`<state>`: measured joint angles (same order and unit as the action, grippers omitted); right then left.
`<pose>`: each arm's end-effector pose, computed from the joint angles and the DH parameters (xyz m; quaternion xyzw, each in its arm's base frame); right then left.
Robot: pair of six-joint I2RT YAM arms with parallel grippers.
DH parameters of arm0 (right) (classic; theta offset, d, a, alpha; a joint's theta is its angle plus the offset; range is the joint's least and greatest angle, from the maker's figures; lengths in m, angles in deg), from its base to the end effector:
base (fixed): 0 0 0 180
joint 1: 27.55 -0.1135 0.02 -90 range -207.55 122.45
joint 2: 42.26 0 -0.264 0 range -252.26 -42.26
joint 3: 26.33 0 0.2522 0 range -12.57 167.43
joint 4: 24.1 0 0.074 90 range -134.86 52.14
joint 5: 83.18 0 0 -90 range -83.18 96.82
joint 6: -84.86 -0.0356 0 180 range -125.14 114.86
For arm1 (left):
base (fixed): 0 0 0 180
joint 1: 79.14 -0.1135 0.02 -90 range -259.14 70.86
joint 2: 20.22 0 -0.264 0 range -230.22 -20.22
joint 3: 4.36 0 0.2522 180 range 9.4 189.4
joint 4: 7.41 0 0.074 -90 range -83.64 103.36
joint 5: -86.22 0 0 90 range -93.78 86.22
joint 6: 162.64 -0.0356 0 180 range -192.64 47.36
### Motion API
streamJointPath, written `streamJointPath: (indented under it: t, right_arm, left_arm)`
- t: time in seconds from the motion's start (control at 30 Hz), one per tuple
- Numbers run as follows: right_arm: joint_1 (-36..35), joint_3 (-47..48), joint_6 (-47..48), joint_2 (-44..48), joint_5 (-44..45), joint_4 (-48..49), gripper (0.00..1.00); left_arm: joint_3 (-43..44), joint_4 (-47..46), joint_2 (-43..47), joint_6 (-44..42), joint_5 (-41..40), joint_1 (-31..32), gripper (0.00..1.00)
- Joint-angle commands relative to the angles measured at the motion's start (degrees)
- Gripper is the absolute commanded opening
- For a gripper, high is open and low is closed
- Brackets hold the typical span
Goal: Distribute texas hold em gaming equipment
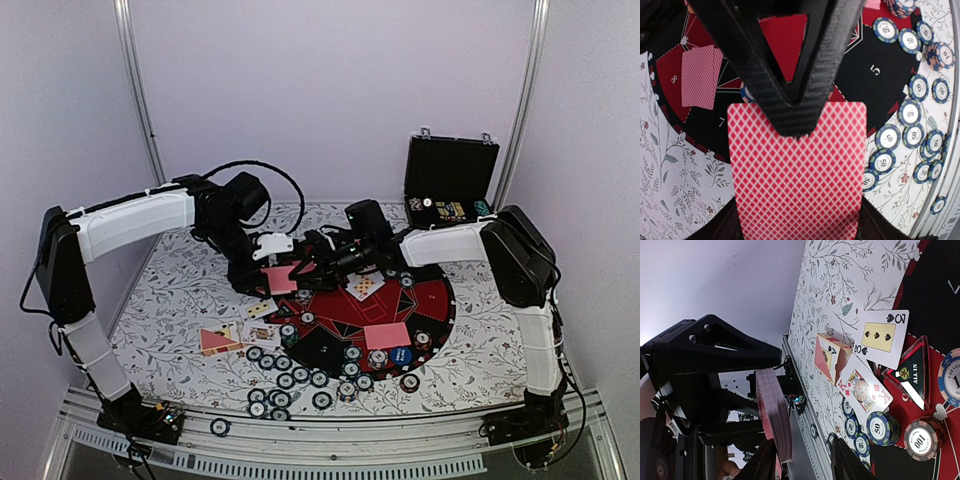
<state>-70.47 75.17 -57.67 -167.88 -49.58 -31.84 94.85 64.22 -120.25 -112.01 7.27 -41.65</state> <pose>0.3339 0.3510 0.1756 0.1643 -0.7868 -0.5947 0.0176 0.2744 -0.2190 0.2660 0.6229 0.7615 -0.0926 0.1534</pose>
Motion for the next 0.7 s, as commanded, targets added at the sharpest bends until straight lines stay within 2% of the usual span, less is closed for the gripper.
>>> streamJointPath:
  t: [0.0,0.23,0.3,0.47,0.57,0.67]
  right_arm:
    - [0.41,0.78,1.59,0.14,1.57,-3.20,0.40]
    - [-0.98,5.07,0.47,-2.33,0.81,-2.71,0.42]
    - [-1.20,5.26,-0.45,-2.94,0.39,-1.63,0.37]
    - [-1.21,3.55,-0.60,-2.09,1.04,-1.73,0.15]
    - [-0.95,2.52,0.33,-1.32,1.46,-2.89,0.11]
    - [-0.82,1.83,1.08,-0.83,1.83,-4.09,0.12]
  left_arm:
    - [1.37,0.92,0.10,0.57,0.30,-0.32,0.49]
    - [1.61,1.11,0.25,0.65,0.16,-0.32,0.49]
    - [1.36,1.10,0.28,0.63,0.04,-0.32,0.49]
    - [1.21,1.02,0.24,0.54,-0.39,-0.32,0.49]
    - [1.12,0.87,0.27,0.62,-0.33,-0.32,0.49]
    - [0.96,0.93,0.30,0.76,-0.14,-0.32,0.49]
